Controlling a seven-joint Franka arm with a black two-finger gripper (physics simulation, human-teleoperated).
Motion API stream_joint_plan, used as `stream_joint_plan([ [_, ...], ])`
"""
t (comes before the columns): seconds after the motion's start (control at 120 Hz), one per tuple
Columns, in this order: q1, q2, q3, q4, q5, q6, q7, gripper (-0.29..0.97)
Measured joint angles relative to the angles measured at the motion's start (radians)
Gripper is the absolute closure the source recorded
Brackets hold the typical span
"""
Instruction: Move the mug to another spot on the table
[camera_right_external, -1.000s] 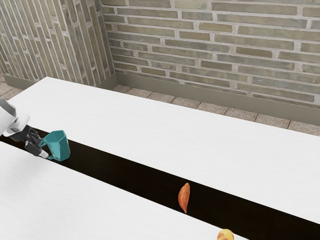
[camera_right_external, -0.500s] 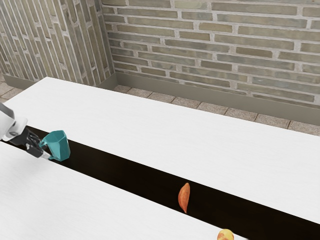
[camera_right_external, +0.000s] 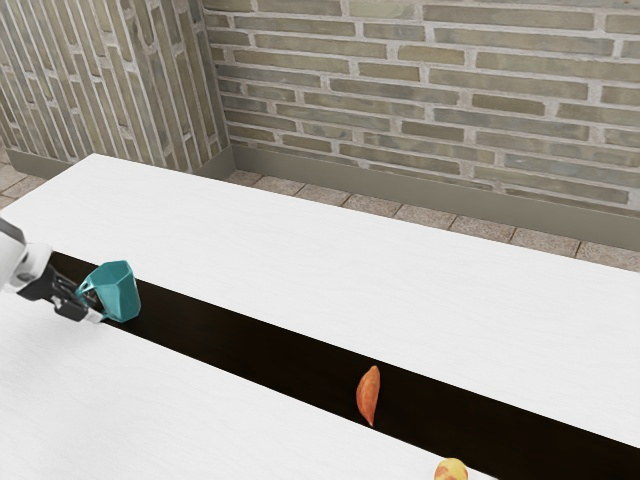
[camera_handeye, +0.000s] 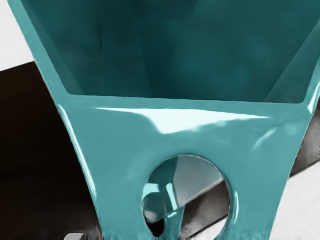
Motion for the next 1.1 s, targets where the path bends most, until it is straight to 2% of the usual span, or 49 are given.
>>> stream_joint_plan([
  [0.317,0.01,-0.003,0.001,-0.004,-0.029,-0.002,0.009,0.4],
  [0.658,0.017,-0.005,0.001,-0.004,-0.038,-0.006,0.016,0.57],
  [1.1,0.015,-0.013,0.0,0.001,-0.045,-0.008,0.024,0.67],
])
